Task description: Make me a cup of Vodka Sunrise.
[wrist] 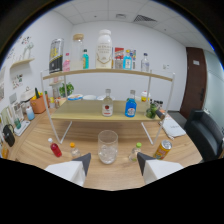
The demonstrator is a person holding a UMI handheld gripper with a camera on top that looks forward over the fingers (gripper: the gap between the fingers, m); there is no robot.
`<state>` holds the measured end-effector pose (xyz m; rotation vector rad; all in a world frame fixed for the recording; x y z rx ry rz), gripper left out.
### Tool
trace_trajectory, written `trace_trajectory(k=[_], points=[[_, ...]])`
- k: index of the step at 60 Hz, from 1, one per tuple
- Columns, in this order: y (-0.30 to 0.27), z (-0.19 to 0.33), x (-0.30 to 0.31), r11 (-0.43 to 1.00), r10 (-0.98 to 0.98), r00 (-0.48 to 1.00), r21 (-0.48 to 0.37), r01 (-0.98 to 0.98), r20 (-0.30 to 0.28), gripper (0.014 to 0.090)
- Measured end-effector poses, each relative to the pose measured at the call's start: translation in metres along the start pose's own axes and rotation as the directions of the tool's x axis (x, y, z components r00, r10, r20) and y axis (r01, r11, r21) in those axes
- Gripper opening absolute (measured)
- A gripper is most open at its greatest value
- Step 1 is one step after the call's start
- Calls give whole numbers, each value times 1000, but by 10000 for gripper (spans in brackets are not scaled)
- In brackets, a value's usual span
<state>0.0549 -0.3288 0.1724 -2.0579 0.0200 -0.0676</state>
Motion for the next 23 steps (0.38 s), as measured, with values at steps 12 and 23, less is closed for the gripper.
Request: trace_trajectory(k=[12,23], points=[[7,-19,-13,1000,-12,1000,-5,12,-4,861],[17,-26,-16,999,-26,1000,-28,25,-11,862]])
